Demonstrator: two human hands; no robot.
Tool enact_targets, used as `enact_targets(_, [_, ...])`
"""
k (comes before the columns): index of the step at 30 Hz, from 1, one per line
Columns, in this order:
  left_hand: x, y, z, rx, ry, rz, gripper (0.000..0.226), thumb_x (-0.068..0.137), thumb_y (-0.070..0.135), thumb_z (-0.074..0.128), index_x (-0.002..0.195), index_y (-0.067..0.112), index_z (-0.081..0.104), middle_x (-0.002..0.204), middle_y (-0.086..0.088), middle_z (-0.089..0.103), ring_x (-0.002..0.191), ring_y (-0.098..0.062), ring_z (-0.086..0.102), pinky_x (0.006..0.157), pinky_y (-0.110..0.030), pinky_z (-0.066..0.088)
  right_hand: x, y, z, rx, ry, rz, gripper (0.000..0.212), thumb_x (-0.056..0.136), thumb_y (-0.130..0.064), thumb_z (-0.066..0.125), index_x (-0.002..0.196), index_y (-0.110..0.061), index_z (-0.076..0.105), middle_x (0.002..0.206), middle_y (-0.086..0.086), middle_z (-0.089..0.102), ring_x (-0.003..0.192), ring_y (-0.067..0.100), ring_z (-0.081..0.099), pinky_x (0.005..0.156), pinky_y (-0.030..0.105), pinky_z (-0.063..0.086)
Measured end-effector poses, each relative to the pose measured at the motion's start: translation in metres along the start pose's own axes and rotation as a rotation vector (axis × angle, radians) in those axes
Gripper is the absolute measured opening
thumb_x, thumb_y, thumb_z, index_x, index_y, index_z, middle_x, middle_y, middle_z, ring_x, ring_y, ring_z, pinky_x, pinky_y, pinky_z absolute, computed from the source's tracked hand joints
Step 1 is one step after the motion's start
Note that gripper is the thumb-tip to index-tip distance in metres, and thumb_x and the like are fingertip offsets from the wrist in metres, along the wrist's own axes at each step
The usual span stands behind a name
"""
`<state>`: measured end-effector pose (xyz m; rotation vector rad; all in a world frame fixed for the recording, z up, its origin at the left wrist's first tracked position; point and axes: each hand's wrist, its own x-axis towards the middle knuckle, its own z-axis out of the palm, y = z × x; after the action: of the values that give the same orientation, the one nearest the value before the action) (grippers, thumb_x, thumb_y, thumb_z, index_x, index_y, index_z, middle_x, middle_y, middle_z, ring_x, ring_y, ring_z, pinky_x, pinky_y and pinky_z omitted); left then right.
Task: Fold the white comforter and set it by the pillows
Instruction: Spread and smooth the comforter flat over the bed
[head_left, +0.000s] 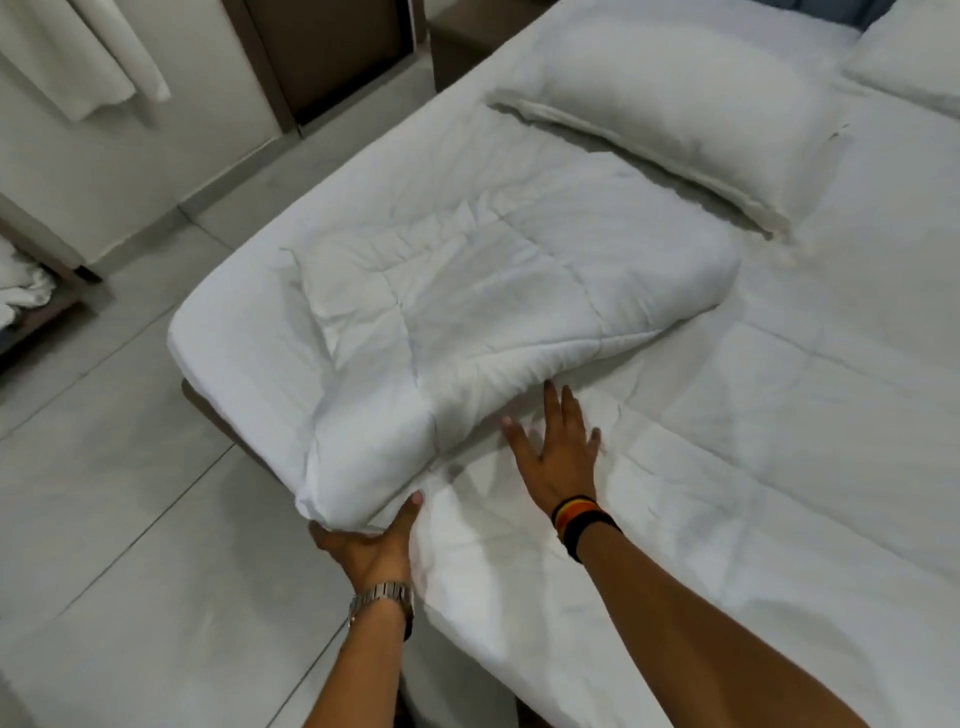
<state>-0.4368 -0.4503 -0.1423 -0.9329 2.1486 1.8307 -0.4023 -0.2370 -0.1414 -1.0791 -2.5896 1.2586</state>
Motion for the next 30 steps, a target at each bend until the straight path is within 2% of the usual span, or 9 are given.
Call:
enact_targets(4, [0.029,0.045,0.001,0.073,-0.17,0.053,0.125,0.041,0.03,0.105,0.149,0.016,0.043,0.145,-0.002,0.058,0.13,-0.022,0.056,0.115,-0.039,0.042,0.022,-0.067,-0.002,0.543,0.076,0.125,0.091,0.092,-0.077,0.05,0.166,-0.037,0.014,0.171,-0.008,0.023,0.155,0.016,0.027,0.127,0.042,0.025])
enact_targets(6, [0.045,0.066,-0.013,0.148,-0.226,0.04,0.143,0.034,0.052,0.103,0.154,0.015,0.035,0.155,-0.005,0.048,0.144,-0.024,0.043,0.121,-0.044,0.033,0.023,-0.094,0.005,0.637,0.125,0.21,0.089,0.091,-0.078,0.05,0.165,-0.04,0.016,0.169,-0.007,0.029,0.152,0.018,0.033,0.123,0.037,0.03])
enact_targets(8, [0.052,0.083,-0.026,0.216,-0.25,0.107,0.149,0.042,0.089,0.074,0.162,0.019,0.02,0.166,-0.006,0.029,0.156,-0.025,0.014,0.127,-0.047,0.013,0.023,-0.108,0.01,0.722,0.248,0.298,0.094,0.09,-0.08,0.049,0.166,-0.033,0.016,0.17,-0.004,0.026,0.155,0.019,0.029,0.124,0.034,0.026])
enact_targets(10, [0.053,0.096,-0.027,0.207,-0.177,0.158,0.131,0.055,0.103,0.036,0.162,0.027,0.024,0.165,-0.009,0.032,0.156,-0.028,0.012,0.125,-0.052,0.009,0.024,-0.113,0.005,0.686,0.379,0.33,0.106,0.088,-0.082,0.048,0.167,-0.024,0.008,0.175,-0.001,0.009,0.16,0.017,0.012,0.129,0.036,0.014])
enact_targets(13, [0.093,0.14,-0.029,0.225,-0.069,0.193,0.105,0.071,0.092,0.02,0.152,0.03,0.043,0.159,-0.01,0.036,0.149,-0.032,0.025,0.123,-0.053,0.015,0.037,-0.146,0.012,0.324,0.58,0.236,0.112,0.087,-0.083,0.048,0.167,-0.021,0.001,0.175,0.006,-0.006,0.161,0.02,-0.003,0.129,0.052,0.003])
enact_targets(17, [0.148,0.19,0.01,0.219,-0.325,0.276,0.075,0.086,0.075,0.058,0.147,0.033,0.049,0.153,-0.003,0.041,0.141,-0.025,0.04,0.119,-0.048,0.032,0.072,-0.172,0.015,-0.059,0.413,0.157,0.104,0.083,-0.091,0.039,0.165,-0.038,0.004,0.174,0.0,-0.015,0.159,0.021,-0.017,0.117,0.065,-0.017])
enact_targets(21, [0.184,0.205,0.073,0.428,-0.561,0.384,0.084,0.082,0.068,0.071,0.153,0.037,0.039,0.165,0.001,0.027,0.15,-0.022,0.031,0.12,-0.045,0.033,0.092,-0.158,0.039,-0.179,0.234,0.374,0.108,0.078,-0.095,0.041,0.164,-0.045,-0.001,0.171,0.003,-0.026,0.156,0.029,-0.027,0.113,0.079,-0.011])
enact_targets(25, [0.225,0.211,0.127,0.933,-0.538,0.531,0.097,0.086,0.071,0.062,0.162,0.03,0.018,0.172,-0.007,0.006,0.157,-0.028,0.006,0.125,-0.048,0.016,0.094,-0.121,0.066,-0.19,0.095,0.506,0.115,0.071,-0.098,0.042,0.16,-0.051,-0.013,0.167,-0.003,-0.035,0.155,0.025,-0.03,0.111,0.084,0.003])
enact_targets(30, [0.281,0.215,0.168,1.286,-0.544,0.723,0.106,0.086,0.075,0.056,0.164,0.027,0.004,0.172,-0.009,-0.008,0.158,-0.03,-0.008,0.125,-0.053,0.004,0.102,-0.102,0.086,-0.222,0.114,0.524,0.111,0.07,-0.099,0.038,0.157,-0.056,-0.016,0.167,-0.007,-0.034,0.155,0.021,-0.029,0.112,0.083,0.001])
